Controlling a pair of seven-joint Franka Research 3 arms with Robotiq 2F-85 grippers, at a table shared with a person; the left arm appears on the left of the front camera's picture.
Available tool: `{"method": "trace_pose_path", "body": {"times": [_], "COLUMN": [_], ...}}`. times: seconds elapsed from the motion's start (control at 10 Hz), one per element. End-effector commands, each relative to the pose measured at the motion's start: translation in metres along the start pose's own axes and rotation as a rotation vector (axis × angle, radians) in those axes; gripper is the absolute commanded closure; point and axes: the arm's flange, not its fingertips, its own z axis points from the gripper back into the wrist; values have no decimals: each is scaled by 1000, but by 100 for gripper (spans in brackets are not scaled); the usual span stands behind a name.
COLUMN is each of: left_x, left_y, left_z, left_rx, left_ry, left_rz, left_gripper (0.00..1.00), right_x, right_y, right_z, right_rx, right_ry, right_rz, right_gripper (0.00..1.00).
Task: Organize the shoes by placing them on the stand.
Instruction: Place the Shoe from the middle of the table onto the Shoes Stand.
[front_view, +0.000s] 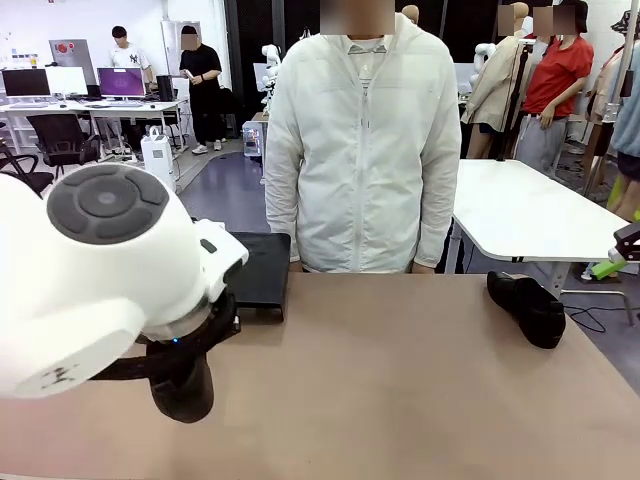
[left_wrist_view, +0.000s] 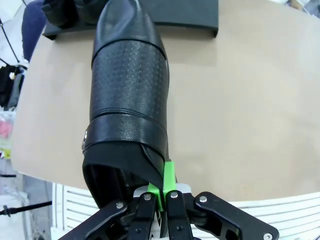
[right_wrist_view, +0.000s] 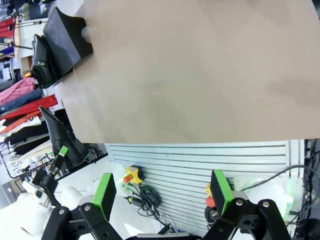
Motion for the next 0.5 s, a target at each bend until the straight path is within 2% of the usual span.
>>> {"method": "trace_pose_path", "body": {"times": [0.0,0.2,0.3,0.4], "left_x": [8,-2,42,80], "left_y": [-2,-2,7,12], "left_z": [3,0,-19,-29], "left_rx": [-14,-1,-24,-64], "left_ry": [-13,2,32,-32], "left_rz": [10,-2,19,-3], "left_gripper": [100,100,100,100], "right_x": [1,1,1,1], "right_y": [-1,-1,-1,-1], "right_z": [4,4,4,4], "right_rx": [15,15,15,15], "right_ry": [7,7,7,7], "right_rz": [25,25,25,25], "right_gripper": [0,0,0,0]}}
